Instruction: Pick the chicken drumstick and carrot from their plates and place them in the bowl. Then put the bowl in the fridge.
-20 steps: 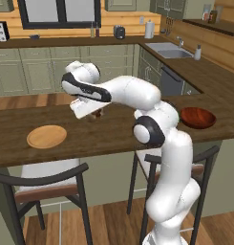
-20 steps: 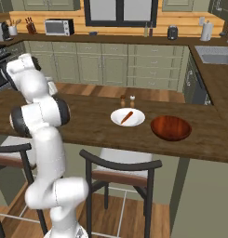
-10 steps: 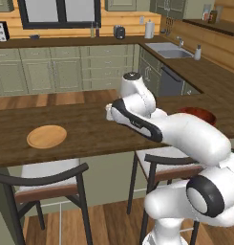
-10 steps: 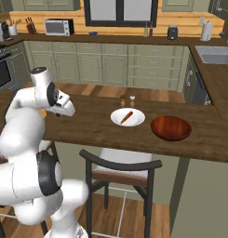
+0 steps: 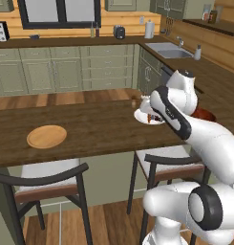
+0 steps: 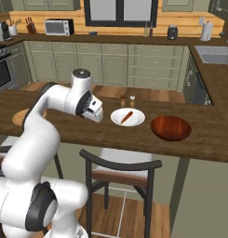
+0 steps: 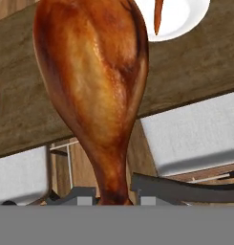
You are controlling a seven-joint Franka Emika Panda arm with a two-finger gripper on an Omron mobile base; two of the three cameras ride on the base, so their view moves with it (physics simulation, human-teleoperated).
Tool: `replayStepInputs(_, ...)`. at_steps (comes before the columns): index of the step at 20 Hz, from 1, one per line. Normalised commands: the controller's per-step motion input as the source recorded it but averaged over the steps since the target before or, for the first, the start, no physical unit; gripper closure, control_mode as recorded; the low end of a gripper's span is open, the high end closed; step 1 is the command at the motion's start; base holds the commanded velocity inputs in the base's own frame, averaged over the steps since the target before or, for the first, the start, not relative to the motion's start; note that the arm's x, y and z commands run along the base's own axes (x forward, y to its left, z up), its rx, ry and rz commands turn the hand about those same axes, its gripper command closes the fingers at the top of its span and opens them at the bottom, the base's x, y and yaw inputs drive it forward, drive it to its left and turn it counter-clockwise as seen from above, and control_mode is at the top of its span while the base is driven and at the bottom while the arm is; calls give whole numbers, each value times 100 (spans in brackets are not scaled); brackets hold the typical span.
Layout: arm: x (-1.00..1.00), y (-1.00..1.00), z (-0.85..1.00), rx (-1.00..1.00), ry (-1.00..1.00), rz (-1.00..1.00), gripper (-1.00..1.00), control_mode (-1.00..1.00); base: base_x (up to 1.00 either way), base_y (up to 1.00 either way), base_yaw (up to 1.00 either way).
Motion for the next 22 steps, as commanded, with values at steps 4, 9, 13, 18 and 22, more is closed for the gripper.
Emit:
replayStepInputs(4, 18, -100, 0, 2, 5, -2, 100, -100, 0, 0, 0)
replayStepInputs(9, 15, -97, -9, -1, 5, -2, 100, -100, 0, 0, 0)
replayStepInputs(13, 0, -76, -44, -14, 2, -18, 100, -100, 0, 0, 0)
replayStepInputs(18, 13, -64, -36, -19, 6, -36, 100, -100, 0, 0, 0)
replayStepInputs(22, 46, -65, -7, -7, 10, -34, 100, -100, 0, 0, 0)
